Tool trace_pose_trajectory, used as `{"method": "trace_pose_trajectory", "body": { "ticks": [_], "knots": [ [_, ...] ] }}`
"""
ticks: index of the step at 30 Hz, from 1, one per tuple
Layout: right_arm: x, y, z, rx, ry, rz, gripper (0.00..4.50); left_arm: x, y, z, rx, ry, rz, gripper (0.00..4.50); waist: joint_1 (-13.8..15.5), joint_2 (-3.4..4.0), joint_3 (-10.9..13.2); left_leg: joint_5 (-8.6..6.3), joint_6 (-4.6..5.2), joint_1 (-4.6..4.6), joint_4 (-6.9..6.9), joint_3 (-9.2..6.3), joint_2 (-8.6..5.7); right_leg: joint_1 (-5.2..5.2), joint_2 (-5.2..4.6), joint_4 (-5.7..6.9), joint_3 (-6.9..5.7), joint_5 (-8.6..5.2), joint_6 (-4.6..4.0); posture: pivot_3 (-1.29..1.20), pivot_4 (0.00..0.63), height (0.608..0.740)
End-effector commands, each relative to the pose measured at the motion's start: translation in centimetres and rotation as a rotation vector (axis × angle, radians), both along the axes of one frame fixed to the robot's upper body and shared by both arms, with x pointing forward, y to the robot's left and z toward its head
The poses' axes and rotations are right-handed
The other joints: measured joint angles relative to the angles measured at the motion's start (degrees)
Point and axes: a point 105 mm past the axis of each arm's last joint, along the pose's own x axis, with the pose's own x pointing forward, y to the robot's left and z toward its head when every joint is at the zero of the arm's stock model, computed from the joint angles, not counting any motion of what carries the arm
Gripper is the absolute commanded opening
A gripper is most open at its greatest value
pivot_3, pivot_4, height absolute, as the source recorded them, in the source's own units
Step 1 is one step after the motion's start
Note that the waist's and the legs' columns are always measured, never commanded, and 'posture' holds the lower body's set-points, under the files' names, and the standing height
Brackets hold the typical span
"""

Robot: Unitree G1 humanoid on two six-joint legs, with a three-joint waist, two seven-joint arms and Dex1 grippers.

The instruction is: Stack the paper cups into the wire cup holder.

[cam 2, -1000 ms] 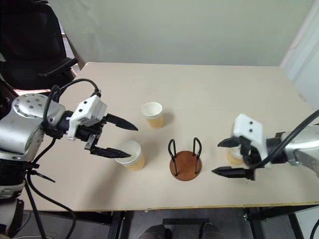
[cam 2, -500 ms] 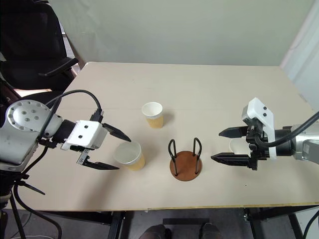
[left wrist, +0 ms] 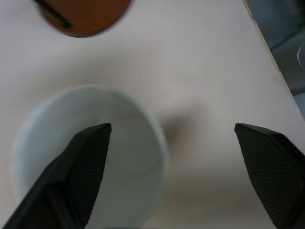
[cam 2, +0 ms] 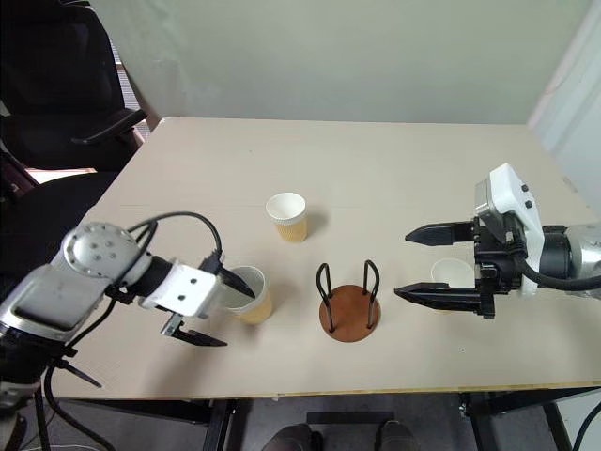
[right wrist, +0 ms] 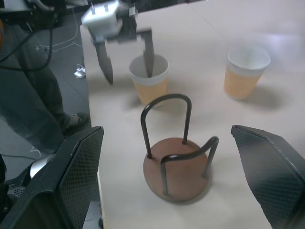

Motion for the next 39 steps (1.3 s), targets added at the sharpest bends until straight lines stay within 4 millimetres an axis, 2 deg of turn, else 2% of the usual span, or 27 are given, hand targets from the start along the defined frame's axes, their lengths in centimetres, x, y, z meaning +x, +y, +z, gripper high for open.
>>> {"method": "trace_pose_trajectory", "body": {
  "ticks": [1, 5, 9, 10, 16, 20, 22, 25, 29, 35, 39],
  "knots": [
    [-0.7, -0.1, 1.3, 0.009, -0.084, 0.018, 4.5, 0.2, 0.2, -0.4, 0.02, -0.037, -0.012, 3.14, 0.02, 0.0, 0.0, 0.0, 0.0, 0.0, 0.0, -0.01, 0.0, 0.0, 0.0, 0.0, -0.01, 0.0, 0.0, 0.0, 0.15, 0.74],
    [-1.0, -0.1, 2.0, 0.005, -0.112, 0.027, 4.5, -0.2, -0.1, -0.7, 0.006, -0.023, -0.026, 1.69, 0.0, 0.01, -0.01, -0.02, 0.02, -0.01, 0.01, 0.02, -0.01, 0.0, -0.01, 0.01, 0.0, -0.02, -0.03, 0.0, 0.15, 0.74],
    [-1.5, 0.5, 3.7, 0.021, -0.159, 0.049, 4.5, -0.3, 0.1, 0.0, -0.027, -0.008, -0.02, 0.21, -0.07, 0.05, -0.03, -0.02, 0.0, 0.0, 0.01, 0.02, 0.0, -0.03, 0.0, 0.06, 0.01, -0.03, -0.05, 0.0, 0.15, 0.74],
    [-1.5, 0.6, 3.8, 0.025, -0.163, 0.054, 4.5, -0.4, 0.0, 0.2, -0.039, -0.002, -0.019, 0.04, -0.07, 0.05, -0.03, -0.02, 0.0, 0.0, -0.01, 0.02, 0.0, -0.04, 0.0, 0.06, 0.01, -0.03, -0.05, 0.0, 0.15, 0.74],
    [-1.2, 0.7, 3.9, 0.045, -0.172, 0.075, 4.5, -1.3, -1.0, 2.4, -0.13, 0.05, -0.029, 0.04, -0.05, 0.03, -0.04, -0.05, 0.01, -0.02, 0.02, 0.02, -0.01, -0.03, -0.01, 0.04, 0.0, -0.04, -0.07, 0.0, 0.15, 0.74],
    [-0.7, -0.4, 3.8, 0.037, -0.136, 0.044, 4.5, -1.4, -2.4, 5.9, -0.231, 0.07, -0.052, 0.04, 0.14, 0.02, -0.03, -0.04, -0.01, -0.05, 0.03, -0.01, 0.0, -0.02, -0.02, 0.05, -0.03, -0.03, -0.07, 0.0, 0.15, 0.74],
    [-0.5, -1.1, 3.4, 0.02, -0.119, 0.022, 4.5, -0.5, -2.9, 8.7, -0.272, 0.042, -0.067, 0.04, 0.27, 0.0, -0.03, -0.04, -0.01, -0.04, 0.04, 0.01, -0.02, -0.01, -0.04, 0.06, -0.04, -0.01, -0.03, 0.0, 0.15, 0.74],
    [-0.9, -2.7, 1.3, -0.045, -0.074, 0.004, 4.5, 0.0, -5.7, 13.4, -0.353, 0.021, -0.153, 0.04, 1.07, -0.11, 0.01, -0.05, 0.0, -0.1, 0.08, -0.09, -0.02, 0.05, -0.06, 0.03, -0.15, 0.01, -0.04, 0.0, 0.15, 0.74],
    [-1.7, -3.4, 0.1, -0.075, -0.075, 0.006, 4.5, 0.1, -8.3, 16.1, -0.381, 0.023, -0.249, 0.04, 0.8, 0.17, -0.08, -0.15, 0.11, -0.05, 0.04, 0.12, -0.23, 0.1, -0.27, -0.08, -0.02, 0.0, 0.16, 0.0, 0.15, 0.74],
    [-2.7, -3.2, 0.7, -0.067, -0.11, -0.013, 4.5, 0.4, -11.9, 17.1, -0.359, 0.034, -0.393, 0.04, 0.62, 0.13, -0.02, -0.15, 0.11, -0.09, 0.08, 0.19, -0.14, 0.11, -0.25, -0.16, 0.0, 0.06, 0.39, 0.0, 0.15, 0.74],
    [-3.2, -3.0, 1.5, -0.064, -0.145, -0.052, 4.5, 1.6, -13.6, 14.5, -0.285, 0.052, -0.45, 0.04, 0.64, 0.14, -0.03, -0.15, 0.13, -0.07, 0.09, 0.19, -0.15, 0.17, -0.26, -0.18, 0.0, 0.04, 0.52, 0.0, 0.15, 0.74]
  ]
}}
